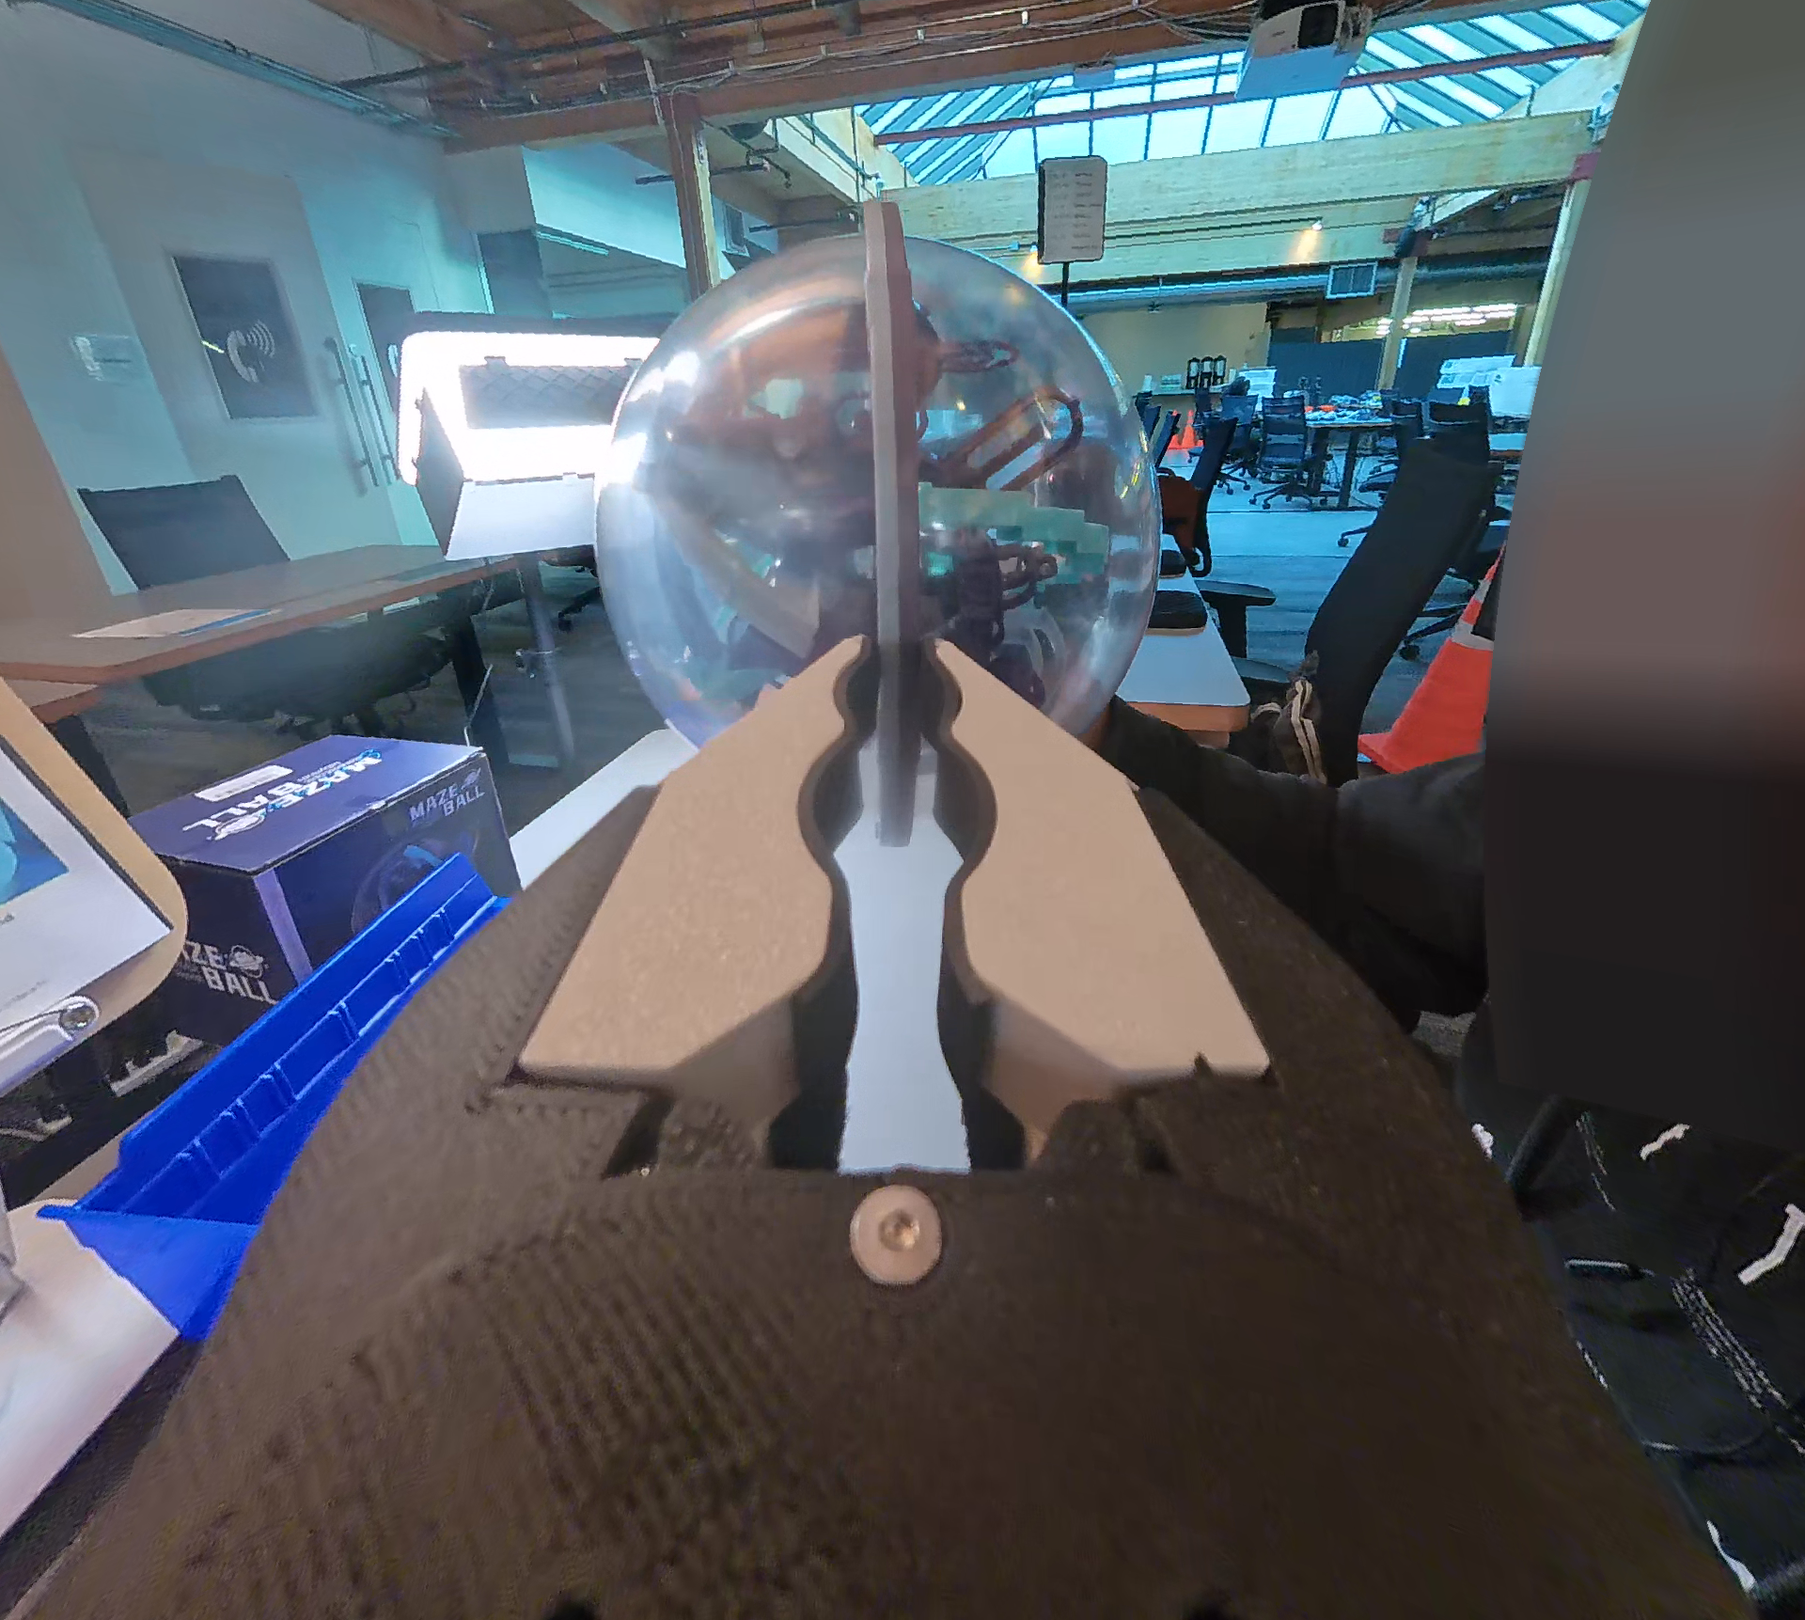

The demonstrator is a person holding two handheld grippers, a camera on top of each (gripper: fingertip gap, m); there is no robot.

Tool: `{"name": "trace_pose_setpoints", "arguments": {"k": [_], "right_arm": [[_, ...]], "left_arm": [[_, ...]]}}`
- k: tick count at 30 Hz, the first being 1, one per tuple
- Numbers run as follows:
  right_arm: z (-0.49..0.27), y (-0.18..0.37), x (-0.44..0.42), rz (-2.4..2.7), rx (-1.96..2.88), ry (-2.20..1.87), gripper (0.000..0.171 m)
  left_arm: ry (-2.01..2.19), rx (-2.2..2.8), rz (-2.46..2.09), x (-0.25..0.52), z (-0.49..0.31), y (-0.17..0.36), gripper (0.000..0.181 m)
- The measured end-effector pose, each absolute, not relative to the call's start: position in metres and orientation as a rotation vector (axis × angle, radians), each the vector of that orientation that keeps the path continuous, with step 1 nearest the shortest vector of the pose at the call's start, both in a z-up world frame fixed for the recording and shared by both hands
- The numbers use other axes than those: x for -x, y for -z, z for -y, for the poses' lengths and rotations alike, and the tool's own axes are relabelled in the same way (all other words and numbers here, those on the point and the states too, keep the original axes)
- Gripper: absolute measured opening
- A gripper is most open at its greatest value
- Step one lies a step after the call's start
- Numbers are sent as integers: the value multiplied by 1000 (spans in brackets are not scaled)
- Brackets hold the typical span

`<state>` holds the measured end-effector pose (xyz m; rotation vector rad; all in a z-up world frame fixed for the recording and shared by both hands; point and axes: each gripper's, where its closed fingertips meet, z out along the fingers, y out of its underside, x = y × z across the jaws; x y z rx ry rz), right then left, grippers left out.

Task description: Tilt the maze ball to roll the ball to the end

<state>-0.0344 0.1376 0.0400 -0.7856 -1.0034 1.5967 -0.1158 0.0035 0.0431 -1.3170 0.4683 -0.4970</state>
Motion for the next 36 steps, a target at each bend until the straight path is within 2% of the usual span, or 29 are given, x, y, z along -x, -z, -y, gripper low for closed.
{"name": "trace_pose_setpoints", "arguments": {"k": [21,36], "right_arm": [[-135,-39,37,983,780,-1591,1],[-138,15,48,1040,1009,-1626,0]], "left_arm": [[473,1287,-505,112,2,-49,7],[627,1376,-315,121,-3,-16,7]]}}
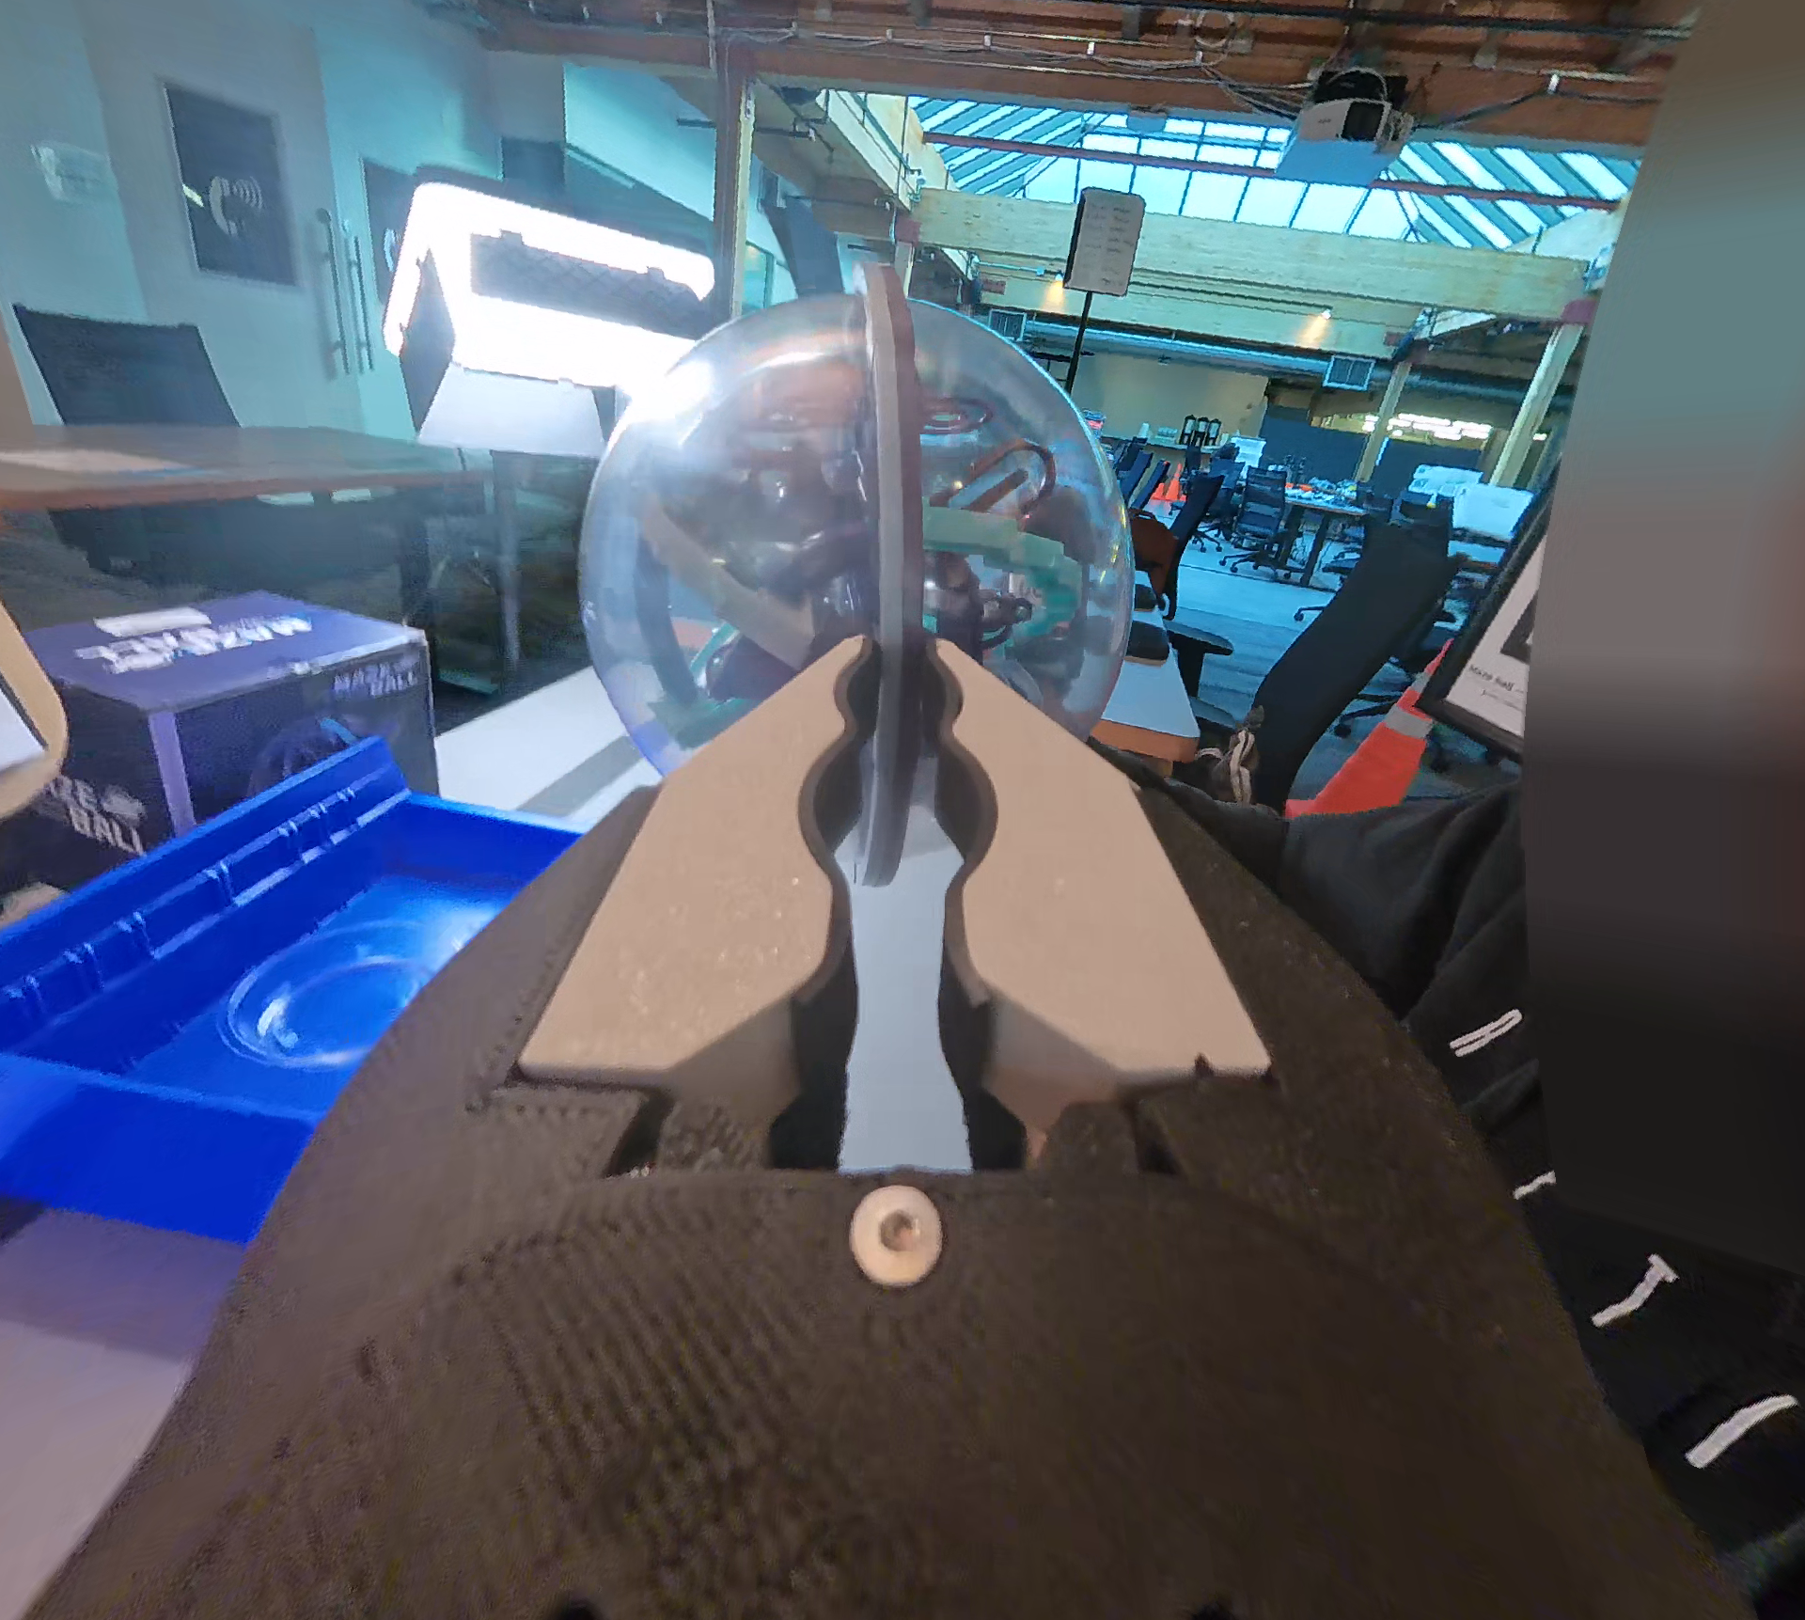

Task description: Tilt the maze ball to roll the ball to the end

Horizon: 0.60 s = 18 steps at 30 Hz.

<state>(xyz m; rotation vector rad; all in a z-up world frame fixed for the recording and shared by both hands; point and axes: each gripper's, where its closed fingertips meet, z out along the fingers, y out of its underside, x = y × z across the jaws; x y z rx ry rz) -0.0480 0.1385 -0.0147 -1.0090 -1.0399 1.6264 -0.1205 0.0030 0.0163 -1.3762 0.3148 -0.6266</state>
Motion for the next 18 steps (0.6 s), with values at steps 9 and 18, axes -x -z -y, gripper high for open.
{"name": "trace_pose_setpoints", "arguments": {"k": [9,18], "right_arm": [[-137,130,32,1133,1425,-1637,1],[-117,221,0,1260,1756,-1570,3]], "left_arm": [[958,1577,-19,128,-19,99,6],[1221,1705,181,108,-12,188,5]]}}
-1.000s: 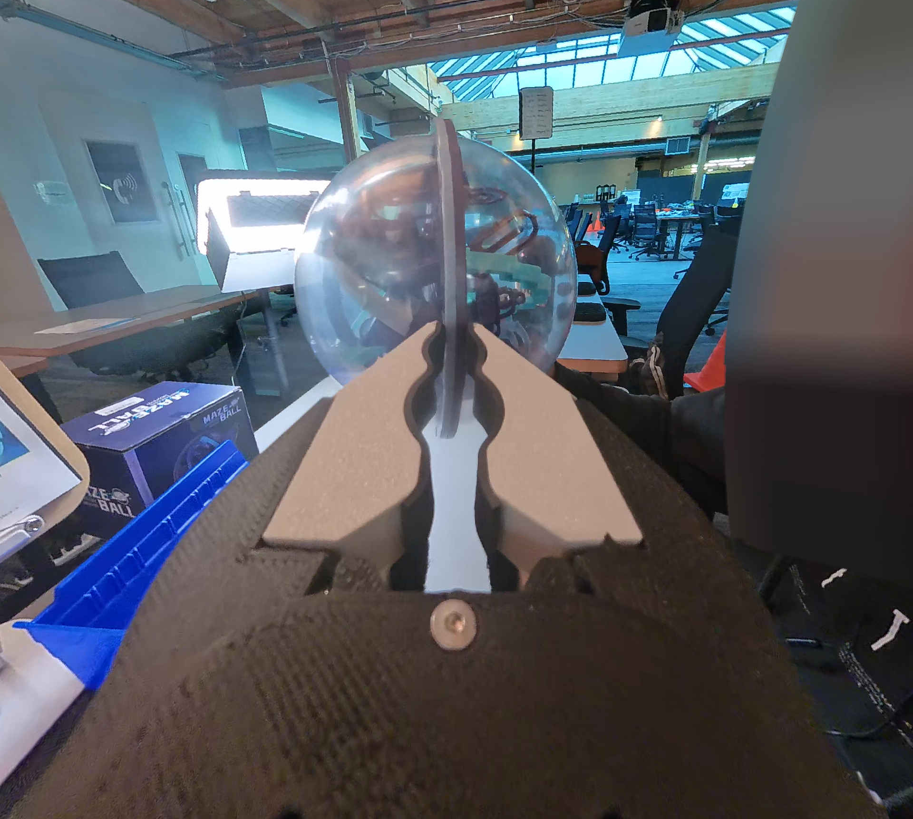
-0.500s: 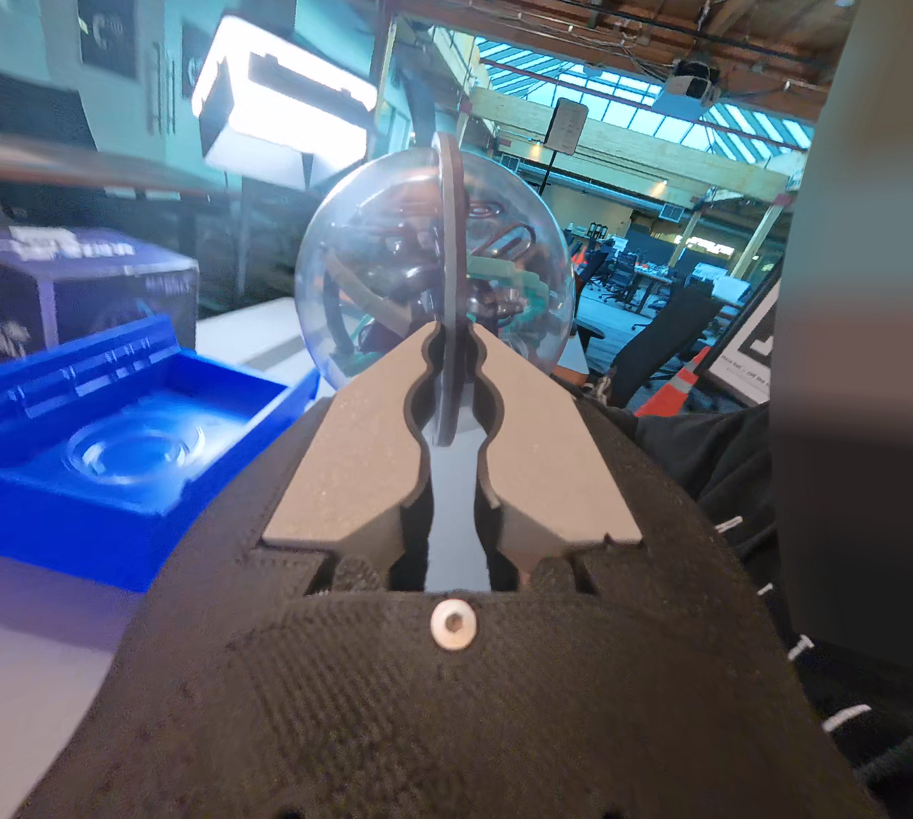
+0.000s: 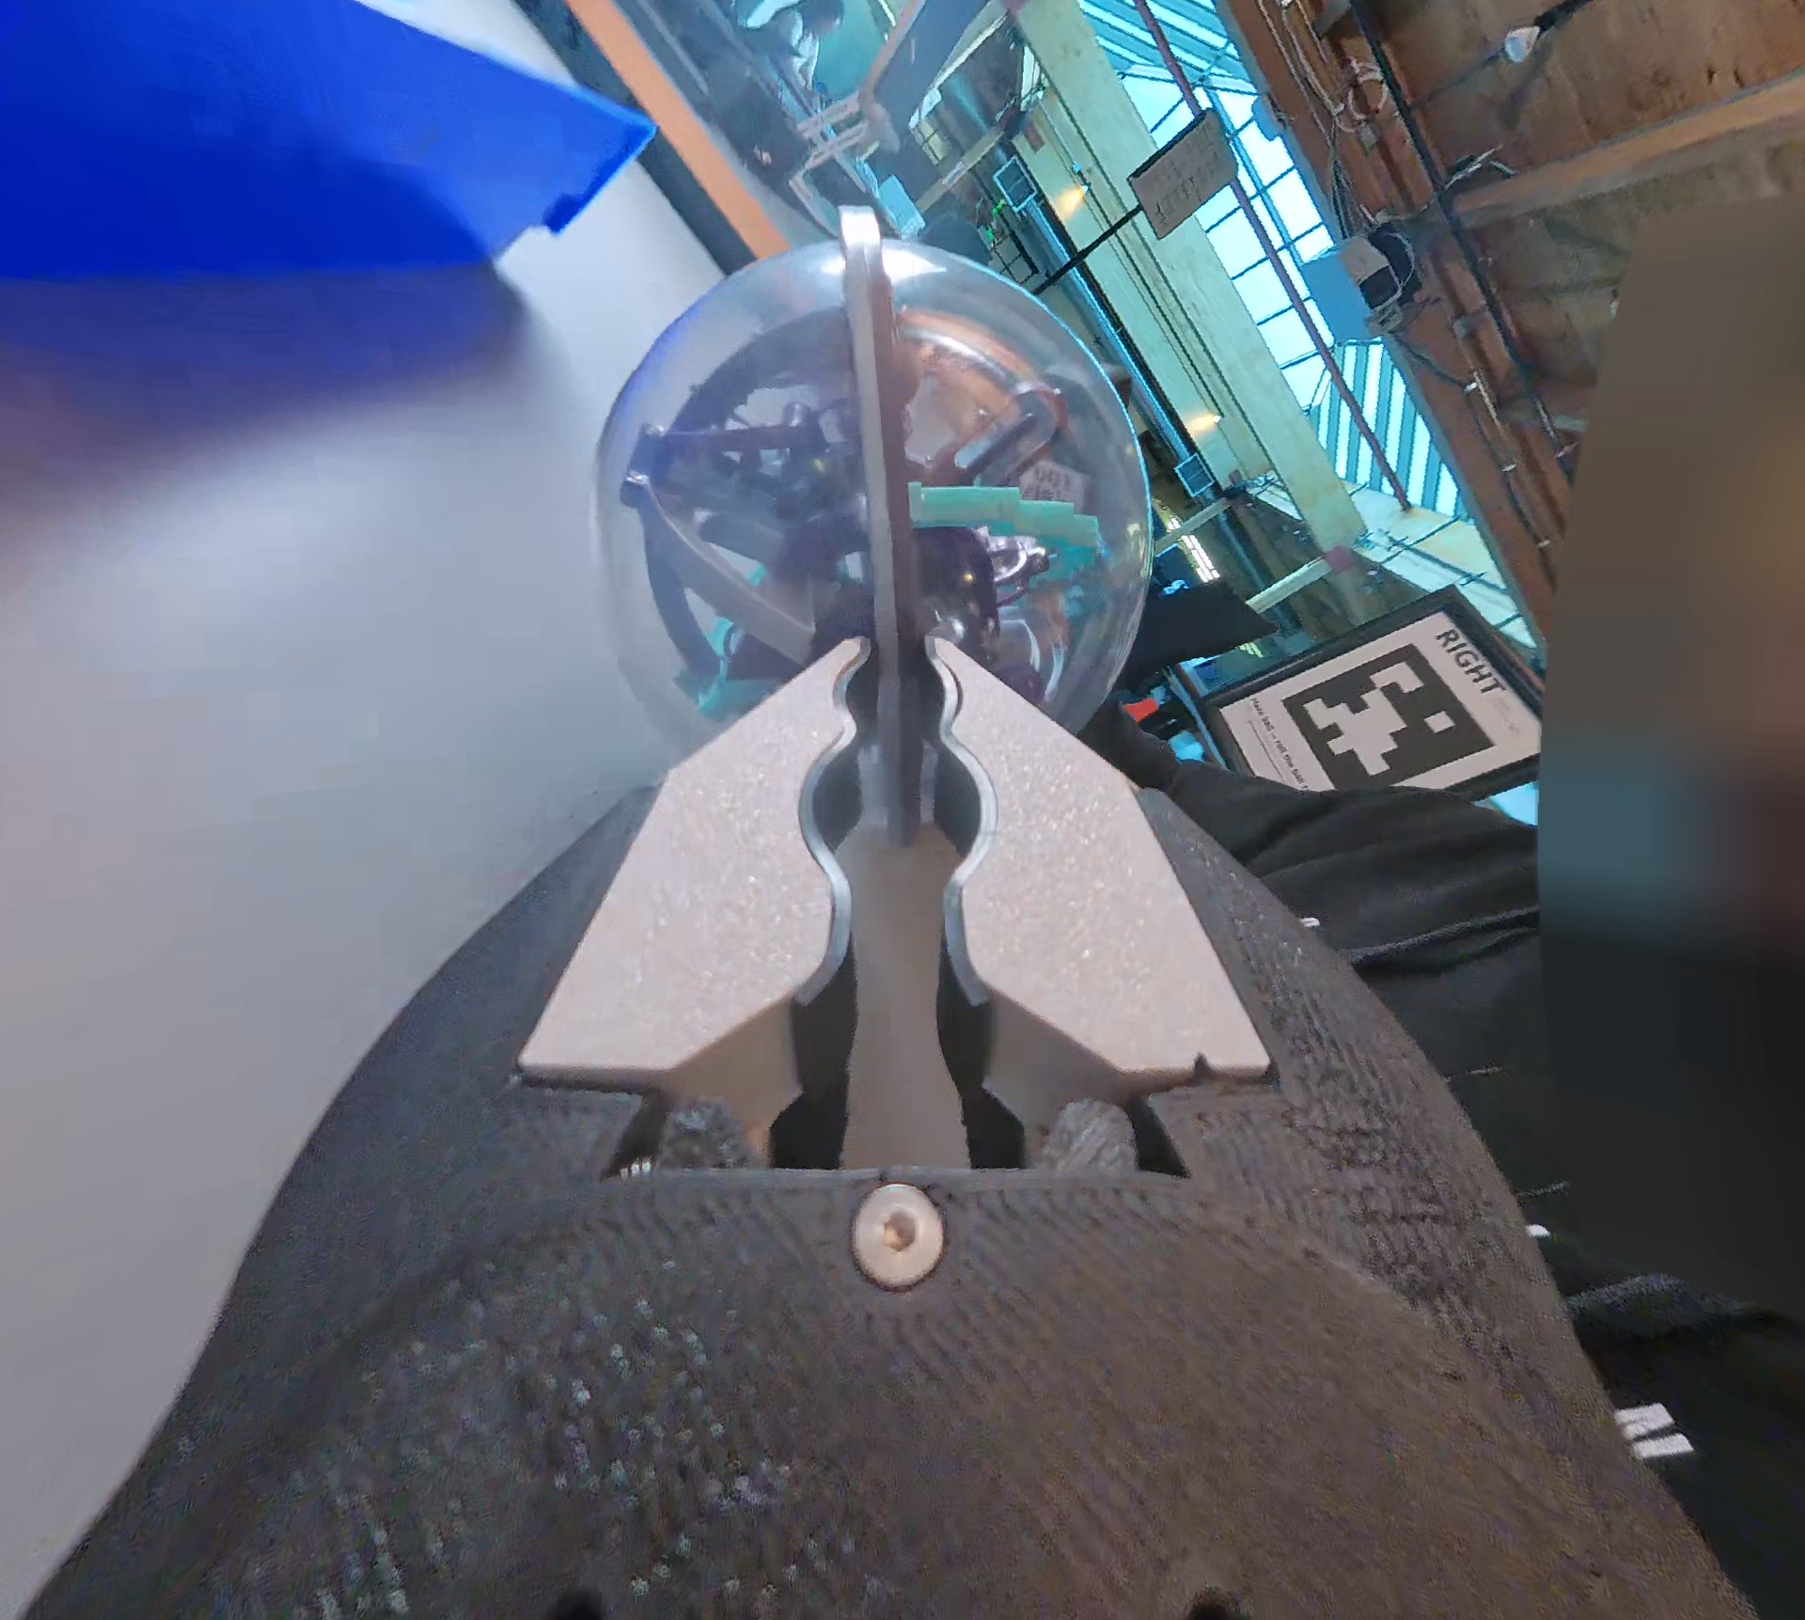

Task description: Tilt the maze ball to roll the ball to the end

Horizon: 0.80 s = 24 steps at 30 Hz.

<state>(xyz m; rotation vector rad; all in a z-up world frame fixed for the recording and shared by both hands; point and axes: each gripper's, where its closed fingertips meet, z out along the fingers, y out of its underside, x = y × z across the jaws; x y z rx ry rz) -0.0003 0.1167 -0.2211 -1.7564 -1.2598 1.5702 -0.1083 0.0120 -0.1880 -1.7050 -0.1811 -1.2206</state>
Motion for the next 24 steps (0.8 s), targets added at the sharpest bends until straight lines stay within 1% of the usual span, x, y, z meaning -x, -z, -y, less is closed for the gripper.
{"name": "trace_pose_setpoints", "arguments": {"k": [10,15,16,17,18,19,21,22,23,24], "right_arm": [[-115,243,-8,1286,1875,-1569,4],[-116,237,-6,1273,1831,-1611,9],[-116,233,-6,1268,1794,-1618,14],[-116,225,-5,1263,1731,-1638,28],[-115,214,-5,1265,1642,-1664,49],[-112,204,-6,1277,1537,-1663,65],[-107,194,-8,1348,1336,-1516,86],[-103,195,-8,1409,1250,-1401,92],[-97,198,-8,1477,1178,-1291,98],[-90,203,-7,1540,1119,-1201,105]], "left_arm": [[1319,1735,291,101,-9,221,6],[1339,1709,314,103,-10,222,6],[1339,1700,318,104,-10,222,6],[1337,1691,323,106,-11,221,6],[1337,1685,323,107,-11,220,6],[1328,1684,319,107,-11,220,6],[1290,1677,282,107,-10,217,8],[1256,1660,258,108,-10,213,16],[1193,1645,217,112,-10,208,29],[1100,1637,159,116,-11,203,48]]}}
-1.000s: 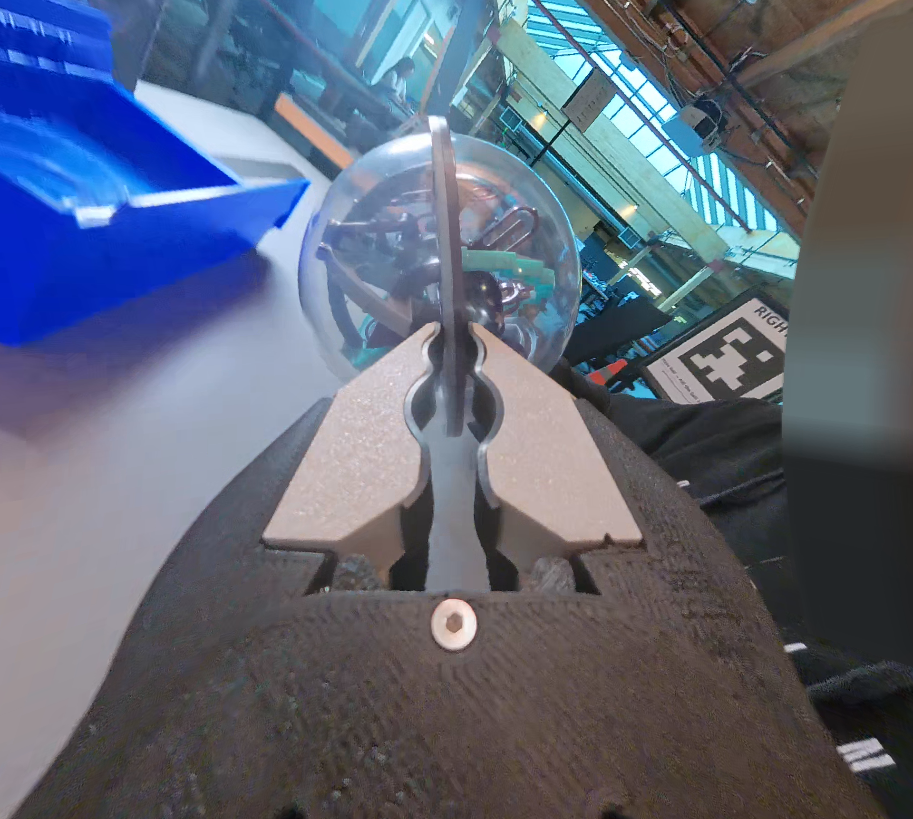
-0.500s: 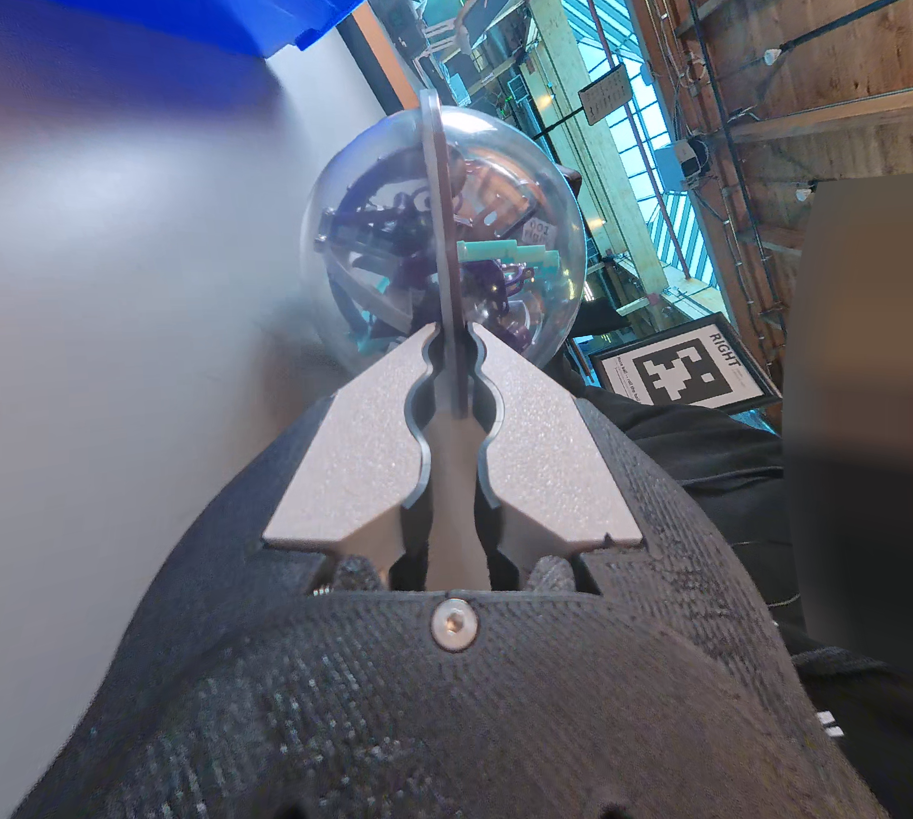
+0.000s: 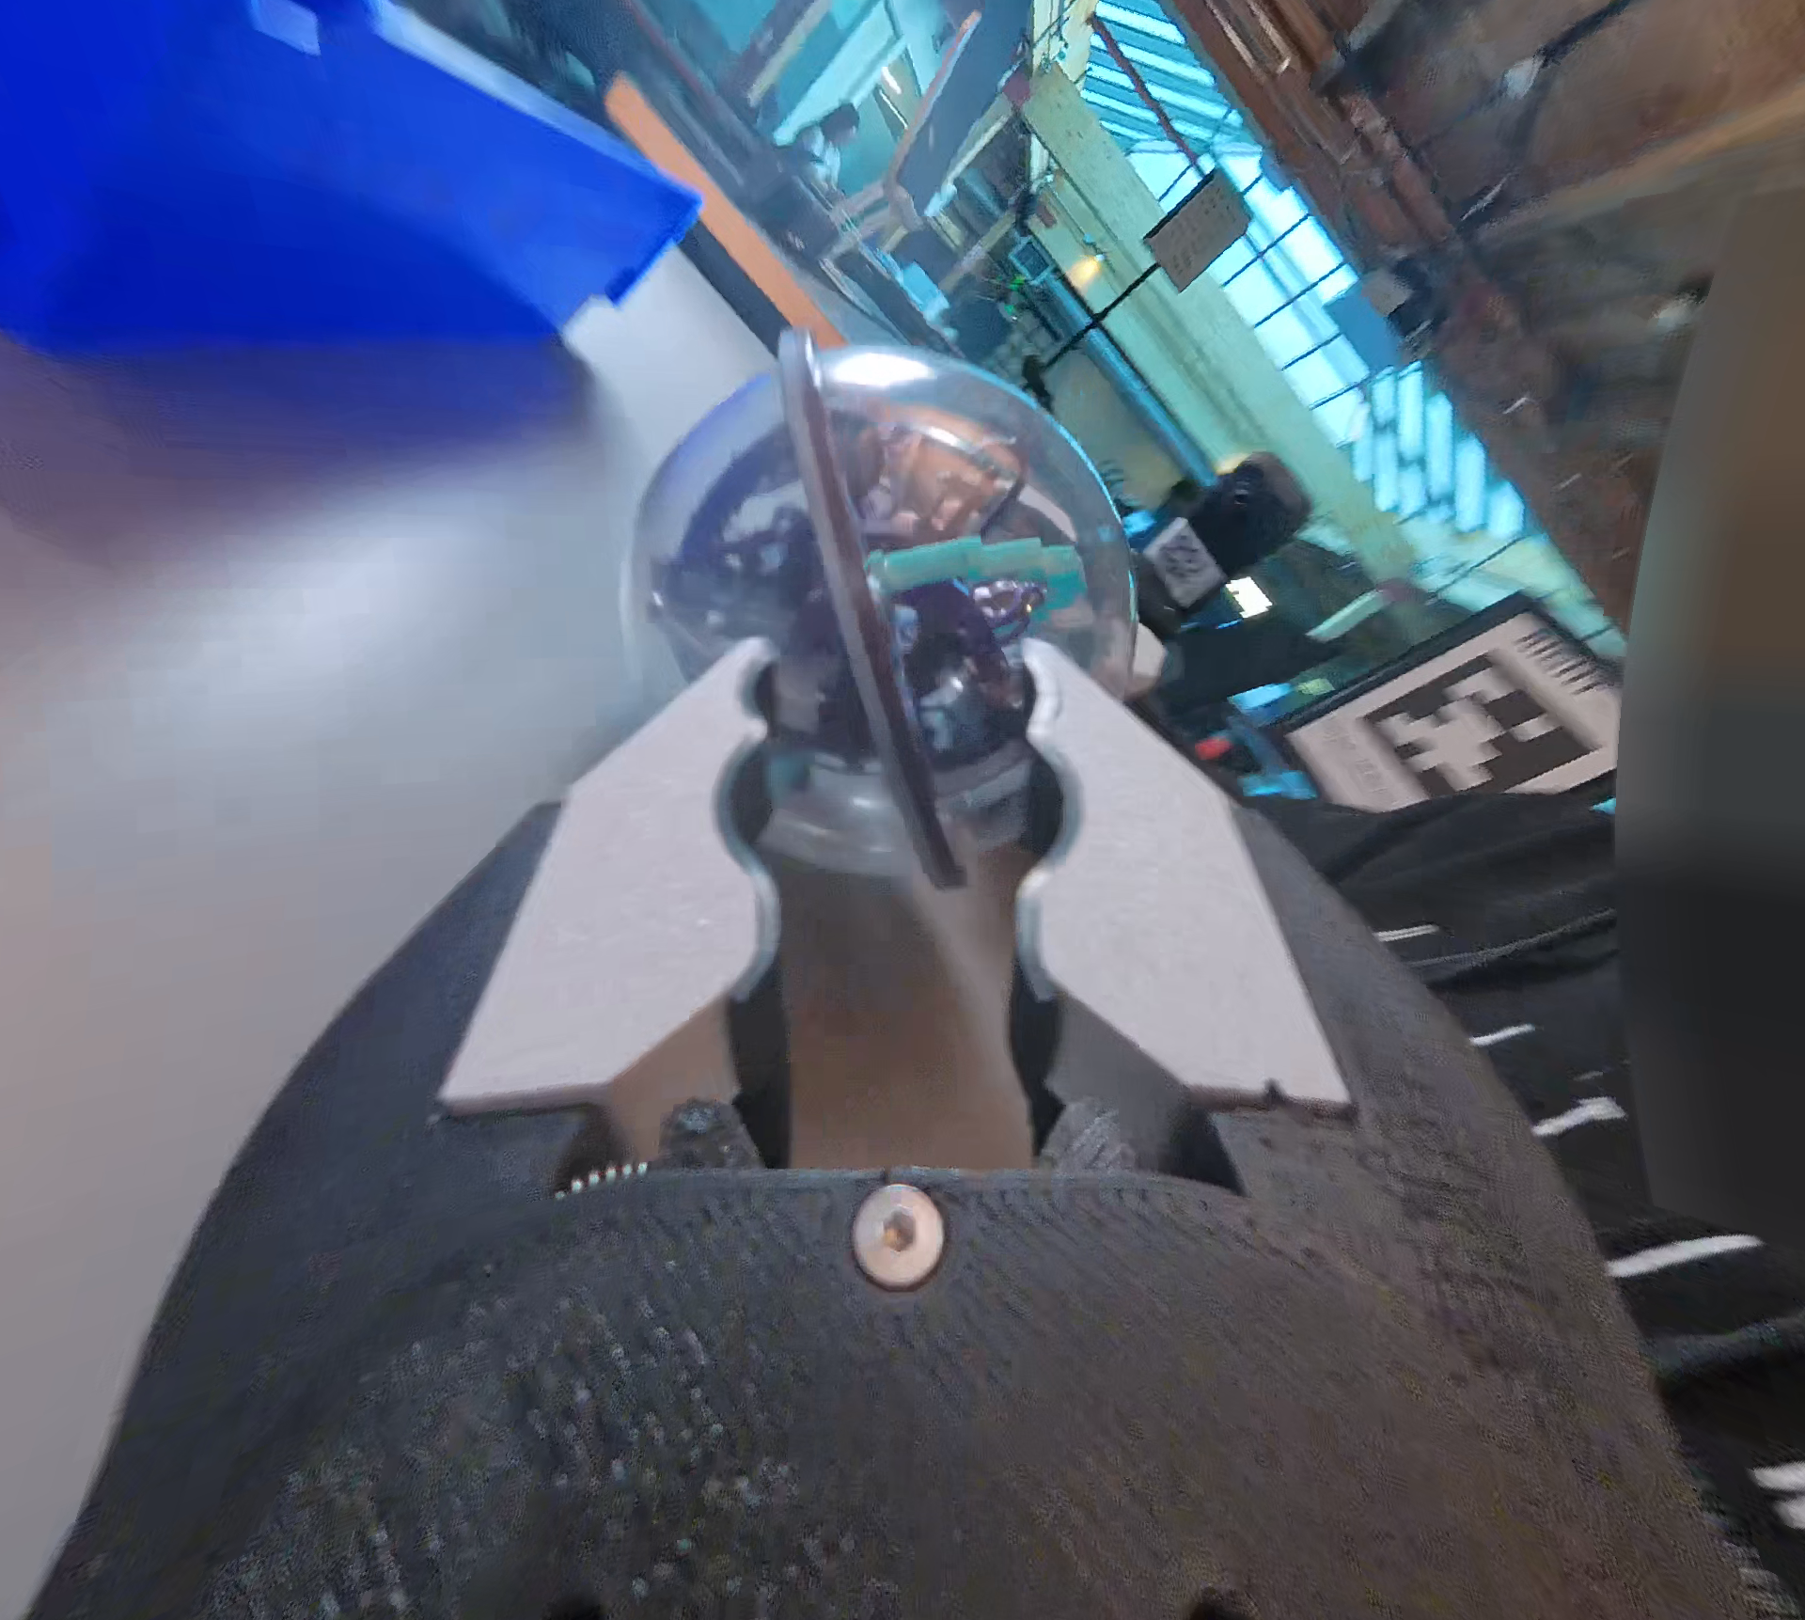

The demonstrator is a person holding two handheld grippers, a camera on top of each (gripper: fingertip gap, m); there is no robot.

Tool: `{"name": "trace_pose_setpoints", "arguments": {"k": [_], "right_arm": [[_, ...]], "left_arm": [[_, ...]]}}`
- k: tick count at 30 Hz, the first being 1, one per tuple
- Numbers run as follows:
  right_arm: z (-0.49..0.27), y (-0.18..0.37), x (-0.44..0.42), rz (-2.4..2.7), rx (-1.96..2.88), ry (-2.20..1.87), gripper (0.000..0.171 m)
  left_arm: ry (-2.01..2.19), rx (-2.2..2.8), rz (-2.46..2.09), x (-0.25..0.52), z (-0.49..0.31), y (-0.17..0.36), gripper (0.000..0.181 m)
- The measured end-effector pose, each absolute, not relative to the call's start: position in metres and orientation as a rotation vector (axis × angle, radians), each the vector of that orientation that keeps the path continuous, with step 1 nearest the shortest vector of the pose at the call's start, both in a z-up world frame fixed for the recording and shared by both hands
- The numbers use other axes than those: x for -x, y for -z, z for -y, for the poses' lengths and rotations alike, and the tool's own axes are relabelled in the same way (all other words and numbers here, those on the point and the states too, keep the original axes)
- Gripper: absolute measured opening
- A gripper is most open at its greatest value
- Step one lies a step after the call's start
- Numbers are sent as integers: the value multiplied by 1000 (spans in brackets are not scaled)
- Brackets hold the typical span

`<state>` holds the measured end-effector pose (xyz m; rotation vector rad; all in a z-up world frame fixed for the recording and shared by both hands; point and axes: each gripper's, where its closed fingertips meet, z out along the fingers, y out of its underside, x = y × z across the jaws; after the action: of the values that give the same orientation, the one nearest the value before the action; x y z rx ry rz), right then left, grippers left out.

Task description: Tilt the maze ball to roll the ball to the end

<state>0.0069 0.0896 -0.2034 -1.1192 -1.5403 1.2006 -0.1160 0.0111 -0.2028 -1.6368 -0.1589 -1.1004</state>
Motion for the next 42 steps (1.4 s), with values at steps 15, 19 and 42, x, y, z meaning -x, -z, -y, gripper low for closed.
{"name": "trace_pose_setpoints", "arguments": {"k": [15,19,42], "right_arm": [[-85,213,40,1721,1189,-1199,110],[-91,208,48,1668,1204,-1283,111],[-94,229,41,1595,1112,-1095,115]], "left_arm": [[269,1798,-799,84,-56,211,134],[367,1763,-684,91,-62,211,134],[511,1712,-407,100,-60,203,117]]}}
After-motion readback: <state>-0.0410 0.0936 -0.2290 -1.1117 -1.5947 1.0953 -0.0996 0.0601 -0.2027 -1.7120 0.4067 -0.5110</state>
